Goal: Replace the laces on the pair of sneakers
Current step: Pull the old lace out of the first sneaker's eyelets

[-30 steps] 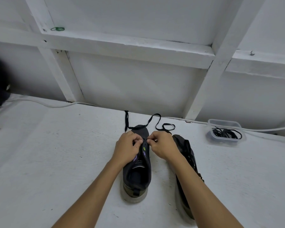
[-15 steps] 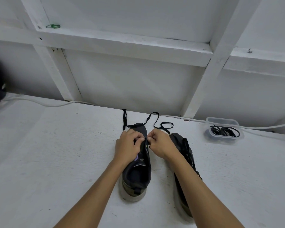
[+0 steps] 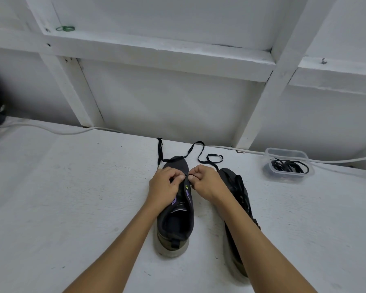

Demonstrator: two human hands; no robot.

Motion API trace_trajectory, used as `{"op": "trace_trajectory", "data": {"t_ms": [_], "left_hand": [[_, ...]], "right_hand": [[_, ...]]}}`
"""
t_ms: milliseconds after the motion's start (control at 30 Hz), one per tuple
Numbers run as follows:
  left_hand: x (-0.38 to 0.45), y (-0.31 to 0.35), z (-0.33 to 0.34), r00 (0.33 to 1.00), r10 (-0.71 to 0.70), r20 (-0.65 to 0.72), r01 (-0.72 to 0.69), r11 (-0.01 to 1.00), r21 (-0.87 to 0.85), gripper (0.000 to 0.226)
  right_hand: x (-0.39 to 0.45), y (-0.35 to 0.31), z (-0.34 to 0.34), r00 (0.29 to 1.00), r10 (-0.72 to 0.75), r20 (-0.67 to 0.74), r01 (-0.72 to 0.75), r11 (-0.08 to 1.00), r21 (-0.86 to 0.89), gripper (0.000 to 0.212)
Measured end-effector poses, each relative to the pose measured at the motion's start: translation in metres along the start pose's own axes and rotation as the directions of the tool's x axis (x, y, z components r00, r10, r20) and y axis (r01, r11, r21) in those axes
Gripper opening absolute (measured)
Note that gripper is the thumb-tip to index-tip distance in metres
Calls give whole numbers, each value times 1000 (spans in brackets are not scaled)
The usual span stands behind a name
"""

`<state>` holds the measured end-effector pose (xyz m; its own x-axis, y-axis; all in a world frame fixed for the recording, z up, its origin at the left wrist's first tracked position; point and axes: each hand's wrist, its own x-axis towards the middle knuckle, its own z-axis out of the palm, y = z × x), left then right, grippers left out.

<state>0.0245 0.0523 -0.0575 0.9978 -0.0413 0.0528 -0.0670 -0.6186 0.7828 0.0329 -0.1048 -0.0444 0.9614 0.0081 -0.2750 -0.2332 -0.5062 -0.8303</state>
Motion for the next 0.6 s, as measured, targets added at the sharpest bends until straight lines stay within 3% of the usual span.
{"op": "trace_trajectory", "data": {"t_ms": [100,233,500,600], "left_hand": [[-1,-3,-1,996,-75,37,78,993,-88,11],[0,3,1,998,-62,14,62,998,20,9],[-3,3,-1,999,-50,-10,50,999,16,7],[-2,0,-11,992,-126,10,126,988,-90,4]], "right_hand": [[1,0,3,1000,26,-3,-26,999,48,10],[2,1,2,999,35,-28,-34,998,56,10],[0,-10,-6,999,32,42,-31,999,-32,11],[-2,-15,-11,999,-32,-29,28,991,-132,13]]}}
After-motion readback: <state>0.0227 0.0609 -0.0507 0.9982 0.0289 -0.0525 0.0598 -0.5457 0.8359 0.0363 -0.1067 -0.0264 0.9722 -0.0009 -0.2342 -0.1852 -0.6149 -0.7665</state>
